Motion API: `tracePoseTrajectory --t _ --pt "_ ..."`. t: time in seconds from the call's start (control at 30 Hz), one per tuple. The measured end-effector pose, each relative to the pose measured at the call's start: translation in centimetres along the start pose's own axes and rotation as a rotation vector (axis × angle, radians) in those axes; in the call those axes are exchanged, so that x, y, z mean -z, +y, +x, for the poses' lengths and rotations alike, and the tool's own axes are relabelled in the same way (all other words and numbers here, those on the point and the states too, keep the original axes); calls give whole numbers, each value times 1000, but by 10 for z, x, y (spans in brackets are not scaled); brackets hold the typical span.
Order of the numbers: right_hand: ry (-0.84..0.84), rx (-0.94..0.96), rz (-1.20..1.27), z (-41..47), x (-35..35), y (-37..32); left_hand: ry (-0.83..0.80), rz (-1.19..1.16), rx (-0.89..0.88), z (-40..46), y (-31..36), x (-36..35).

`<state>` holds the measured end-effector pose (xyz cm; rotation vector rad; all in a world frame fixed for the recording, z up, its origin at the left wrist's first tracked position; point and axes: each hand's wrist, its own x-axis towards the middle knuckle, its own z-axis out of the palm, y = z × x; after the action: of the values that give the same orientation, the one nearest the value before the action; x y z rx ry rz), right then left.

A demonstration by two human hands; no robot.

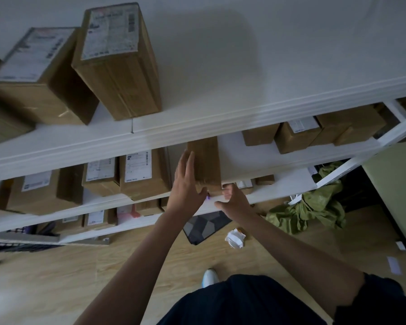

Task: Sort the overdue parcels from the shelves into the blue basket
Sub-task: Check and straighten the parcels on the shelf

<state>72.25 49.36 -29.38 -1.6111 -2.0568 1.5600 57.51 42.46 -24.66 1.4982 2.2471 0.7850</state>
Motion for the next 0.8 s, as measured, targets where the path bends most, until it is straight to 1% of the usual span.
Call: tracePoseTrajectory --t 0.07,0.1,0.17,0.23,0.3,0.37,0.43,0.5,0.57,0.63,0.7,0.8 --pt "-54 -46 73 1 -6 -2 -21 106 -72 4 4 4" --pt "-52 -56 119 2 -8 -4 -39 145 -105 6 4 5" --pt "-17 -47 175 7 -9 -11 -68 180 -134 6 0 4" --pt "29 -9 177 11 -5 -16 -49 192 -122 3 -6 1" --pt "66 41 186 10 2 -19 16 155 -95 -2 -12 -1" --pt "108 85 260 8 8 -19 72 102 -63 -6 -17 -1" --pt "133 85 313 4 12 -23 104 71 -47 -9 -19 -1" --pt "161 71 316 1 12 -29 106 16 -2 -12 -21 -2" --pt "178 114 296 0 10 -34 97 -61 95 -16 -24 -2" --pt "186 196 207 -4 9 -38 87 -120 191 -18 -28 -1" --pt "211 285 106 -6 9 -39 80 -150 217 -19 -34 0" --pt "230 389 -8 -6 11 -35 13 -150 231 -21 -39 0"
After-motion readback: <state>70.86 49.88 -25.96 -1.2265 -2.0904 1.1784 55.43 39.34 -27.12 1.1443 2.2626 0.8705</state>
